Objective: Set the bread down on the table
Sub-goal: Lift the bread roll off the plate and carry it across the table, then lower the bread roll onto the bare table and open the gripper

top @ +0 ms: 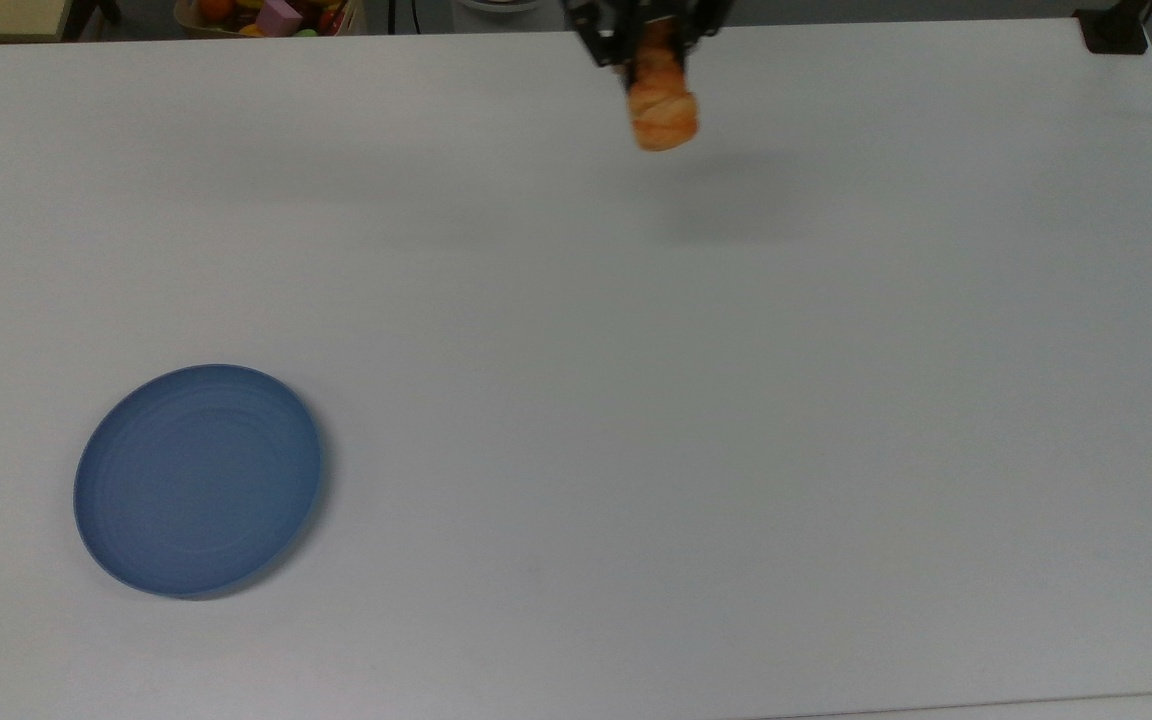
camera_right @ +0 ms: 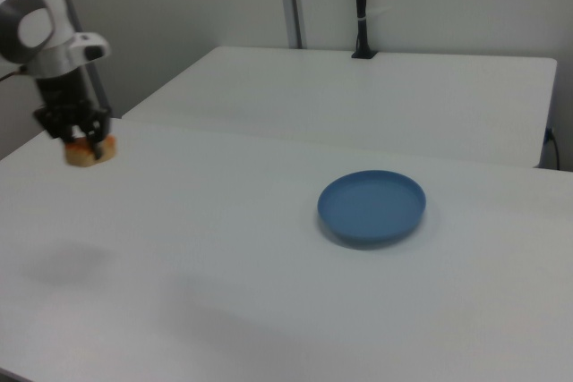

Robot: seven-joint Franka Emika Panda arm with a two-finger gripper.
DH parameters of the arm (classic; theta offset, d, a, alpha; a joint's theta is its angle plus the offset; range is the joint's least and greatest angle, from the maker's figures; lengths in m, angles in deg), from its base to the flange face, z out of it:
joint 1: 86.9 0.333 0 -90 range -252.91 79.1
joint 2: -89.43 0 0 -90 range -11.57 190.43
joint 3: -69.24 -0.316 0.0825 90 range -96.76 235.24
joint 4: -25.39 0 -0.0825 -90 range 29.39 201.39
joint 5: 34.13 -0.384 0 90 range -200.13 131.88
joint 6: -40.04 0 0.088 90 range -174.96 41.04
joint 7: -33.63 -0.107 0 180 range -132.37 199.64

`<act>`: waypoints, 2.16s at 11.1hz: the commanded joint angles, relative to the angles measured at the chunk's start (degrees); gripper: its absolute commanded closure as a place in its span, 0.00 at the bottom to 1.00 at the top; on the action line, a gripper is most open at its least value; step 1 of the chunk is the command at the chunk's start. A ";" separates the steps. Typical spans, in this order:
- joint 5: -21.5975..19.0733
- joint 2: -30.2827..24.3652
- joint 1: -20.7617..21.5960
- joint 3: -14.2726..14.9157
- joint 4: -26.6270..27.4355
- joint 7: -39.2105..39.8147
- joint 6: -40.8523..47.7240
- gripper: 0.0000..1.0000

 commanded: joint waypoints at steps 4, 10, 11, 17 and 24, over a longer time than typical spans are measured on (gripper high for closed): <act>-0.07 0.26 1.24 -16.58 9.55 -11.93 -5.80 0.57; 1.50 8.87 5.01 -19.76 14.48 -20.18 -21.44 0.57; 3.86 9.83 6.24 -19.76 15.27 -23.77 -24.16 0.57; 16.01 17.04 8.18 -19.76 16.25 -33.32 -29.90 0.57; 15.84 17.23 7.92 -19.76 15.29 -31.28 -26.41 0.02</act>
